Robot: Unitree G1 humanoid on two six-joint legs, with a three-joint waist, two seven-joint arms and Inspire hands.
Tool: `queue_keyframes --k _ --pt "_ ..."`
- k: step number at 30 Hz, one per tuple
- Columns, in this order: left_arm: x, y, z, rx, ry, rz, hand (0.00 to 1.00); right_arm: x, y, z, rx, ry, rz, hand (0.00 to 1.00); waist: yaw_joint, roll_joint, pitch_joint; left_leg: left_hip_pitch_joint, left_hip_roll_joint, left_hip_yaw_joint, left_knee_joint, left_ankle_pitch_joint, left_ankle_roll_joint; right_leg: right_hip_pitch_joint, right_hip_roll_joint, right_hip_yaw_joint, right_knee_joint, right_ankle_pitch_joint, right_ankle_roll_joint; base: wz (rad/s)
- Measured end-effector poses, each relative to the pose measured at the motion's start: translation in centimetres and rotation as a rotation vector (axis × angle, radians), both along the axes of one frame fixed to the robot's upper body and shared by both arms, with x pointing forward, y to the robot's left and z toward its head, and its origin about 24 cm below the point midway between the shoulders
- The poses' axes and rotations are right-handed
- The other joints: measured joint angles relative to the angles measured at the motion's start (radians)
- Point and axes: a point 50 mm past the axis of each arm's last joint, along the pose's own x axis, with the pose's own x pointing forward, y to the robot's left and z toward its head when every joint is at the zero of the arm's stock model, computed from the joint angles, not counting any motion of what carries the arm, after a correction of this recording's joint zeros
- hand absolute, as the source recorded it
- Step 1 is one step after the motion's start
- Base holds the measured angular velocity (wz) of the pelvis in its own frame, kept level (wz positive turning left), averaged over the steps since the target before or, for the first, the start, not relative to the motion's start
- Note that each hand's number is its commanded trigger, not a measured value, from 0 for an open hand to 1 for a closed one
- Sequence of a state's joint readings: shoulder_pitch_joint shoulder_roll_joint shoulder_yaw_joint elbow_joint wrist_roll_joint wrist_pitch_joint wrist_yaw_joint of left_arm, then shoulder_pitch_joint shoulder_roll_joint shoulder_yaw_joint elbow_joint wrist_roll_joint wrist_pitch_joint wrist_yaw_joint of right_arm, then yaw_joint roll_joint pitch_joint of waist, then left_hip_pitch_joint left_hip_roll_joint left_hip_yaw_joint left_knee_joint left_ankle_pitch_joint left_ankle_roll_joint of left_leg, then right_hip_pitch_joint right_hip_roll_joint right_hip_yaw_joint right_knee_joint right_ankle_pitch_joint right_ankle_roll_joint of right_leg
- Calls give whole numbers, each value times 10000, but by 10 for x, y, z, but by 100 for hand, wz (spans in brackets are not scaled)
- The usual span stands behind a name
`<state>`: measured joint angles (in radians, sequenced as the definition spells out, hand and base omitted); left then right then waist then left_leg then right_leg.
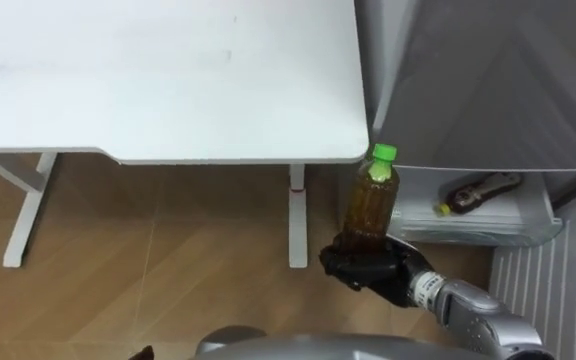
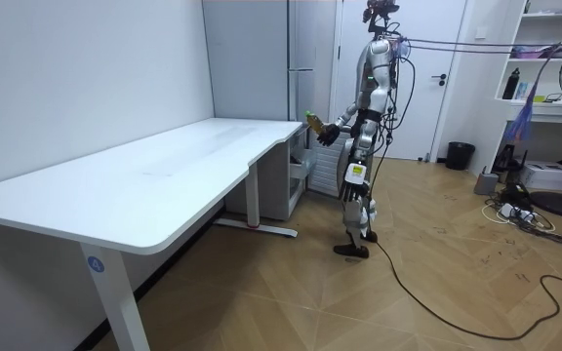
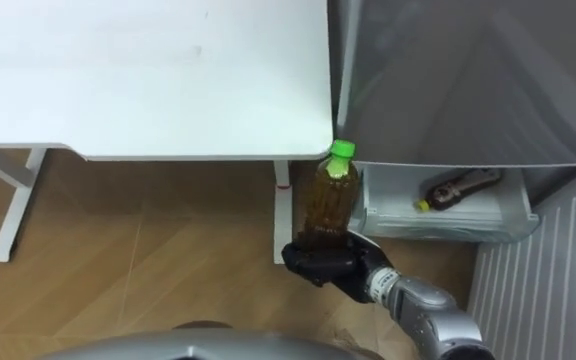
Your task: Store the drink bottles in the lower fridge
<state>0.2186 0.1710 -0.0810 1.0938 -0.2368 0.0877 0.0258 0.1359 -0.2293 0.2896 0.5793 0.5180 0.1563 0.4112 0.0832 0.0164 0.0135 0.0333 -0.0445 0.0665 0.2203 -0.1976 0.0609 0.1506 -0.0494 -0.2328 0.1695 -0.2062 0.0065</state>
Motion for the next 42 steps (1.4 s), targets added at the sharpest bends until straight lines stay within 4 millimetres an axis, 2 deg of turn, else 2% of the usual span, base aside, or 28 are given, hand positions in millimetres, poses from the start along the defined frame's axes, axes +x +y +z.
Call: queue_keyframes --k 4,8,14,19,24,31,42 --pt "3 0 0 66 -42 -177 0 1 -2 0 84 108 -860 100 -25 -21 -30 -51 -4 14 -13 6 1 -78 1 -13 10 2 0 0" --pt "4 1 1 240 -93 -152 0 2 -3 -1 100 206 -1421 100 -71 -155 -104 -1 -5 45 -55 8 1 -70 -2 -18 1 2 1 0" --pt "4 2 1 416 -62 -129 0 -1 -2 -5 220 580 -2218 100 -92 -222 -72 158 -7 121 -149 -4 16 63 -9 8 -22 15 23 0" --pt "3 0 0 512 16 -279 0 -5 -2 -10 881 1226 -3709 100 -128 -157 -38 168 -13 114 -156 -6 24 60 -8 76 -21 25 41 -3" --pt "-7 0 0 505 302 -440 0 -6 -4 -12 1680 1818 -5317 100 -280 -94 -25 168 -11 129 -157 -6 24 62 -5 72 -19 25 41 0" --pt "-10 0 0 509 610 -1201 0 -4 -6 -11 2292 1940 -6293 100 -288 -26 -27 172 -11 112 -149 -6 23 68 -2 71 -21 25 41 0" --pt "-32 -14 -3 -139 1710 -2255 0 0 -17 -8 3592 2134 -8578 100 -306 136 -27 150 -1 97 24 -16 34 101 -11 77 20 25 41 0"
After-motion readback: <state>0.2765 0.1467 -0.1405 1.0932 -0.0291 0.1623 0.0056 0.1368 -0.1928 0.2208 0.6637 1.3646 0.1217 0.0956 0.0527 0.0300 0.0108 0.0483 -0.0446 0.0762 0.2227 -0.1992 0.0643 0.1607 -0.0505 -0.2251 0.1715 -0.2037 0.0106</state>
